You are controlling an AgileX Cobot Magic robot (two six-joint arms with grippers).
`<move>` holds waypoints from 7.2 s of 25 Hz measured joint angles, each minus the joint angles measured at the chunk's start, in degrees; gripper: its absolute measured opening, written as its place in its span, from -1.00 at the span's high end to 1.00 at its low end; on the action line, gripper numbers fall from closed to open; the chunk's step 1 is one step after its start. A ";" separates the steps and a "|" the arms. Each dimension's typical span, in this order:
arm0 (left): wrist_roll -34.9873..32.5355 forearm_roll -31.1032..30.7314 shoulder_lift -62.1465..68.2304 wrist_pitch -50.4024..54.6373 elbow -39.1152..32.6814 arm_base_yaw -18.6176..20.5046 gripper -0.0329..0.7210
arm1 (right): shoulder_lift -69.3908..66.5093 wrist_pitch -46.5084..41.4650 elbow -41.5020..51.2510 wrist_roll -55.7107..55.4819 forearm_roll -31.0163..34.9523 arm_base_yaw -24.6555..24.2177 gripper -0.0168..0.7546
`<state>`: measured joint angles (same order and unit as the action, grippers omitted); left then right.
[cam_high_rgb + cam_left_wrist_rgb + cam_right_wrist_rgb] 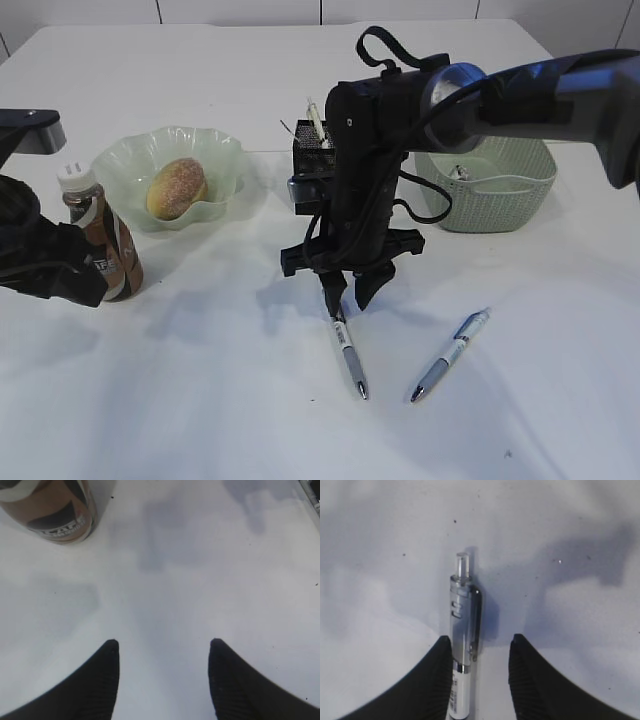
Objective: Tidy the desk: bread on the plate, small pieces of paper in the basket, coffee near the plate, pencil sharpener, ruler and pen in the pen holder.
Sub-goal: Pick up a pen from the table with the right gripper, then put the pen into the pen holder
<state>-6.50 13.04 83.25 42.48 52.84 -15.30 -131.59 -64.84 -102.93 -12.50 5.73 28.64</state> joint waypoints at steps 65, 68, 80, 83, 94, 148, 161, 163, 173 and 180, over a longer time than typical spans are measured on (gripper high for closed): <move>0.00 0.10 0.00 0.00 0.00 0.00 -0.15 | -2.76 2.93 -2.20 -1.77 -1.96 1.24 0.24; 0.00 0.10 0.00 0.00 0.00 0.00 -0.15 | -2.88 2.85 -2.32 -1.77 -1.96 1.24 0.43; 0.00 0.10 0.00 0.00 0.00 0.00 -0.15 | -3.58 0.67 -7.01 -1.04 -1.96 1.24 0.62; 0.00 0.10 0.00 0.00 0.00 0.00 -0.15 | -3.58 -2.77 -14.21 -0.76 -1.96 1.24 0.62; 0.00 0.10 0.00 0.00 0.00 0.00 -0.15 | -2.08 -4.43 -30.10 1.55 -4.23 1.24 0.62; 0.00 0.00 0.00 0.11 0.00 0.00 -0.15 | 20.09 67.42 16.03 2.29 -21.86 -3.68 0.63; 0.00 0.00 0.00 -0.02 0.00 0.00 -0.15 | 19.49 85.03 21.15 2.29 -20.96 -7.90 0.63; 0.00 0.00 0.00 -0.02 0.00 0.00 -0.15 | 17.73 89.78 21.15 2.29 -19.46 -8.21 0.63; 0.00 0.00 0.00 -0.02 0.00 0.00 -0.15 | 12.67 96.65 21.18 8.78 -17.88 -8.45 0.63; 0.00 0.12 0.00 0.18 0.00 0.00 -0.15 | 10.22 102.64 21.18 9.54 -13.73 -8.45 0.63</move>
<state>-6.50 13.16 83.25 42.66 52.84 -15.30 -121.37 37.80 -81.75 -2.96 -7.99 20.19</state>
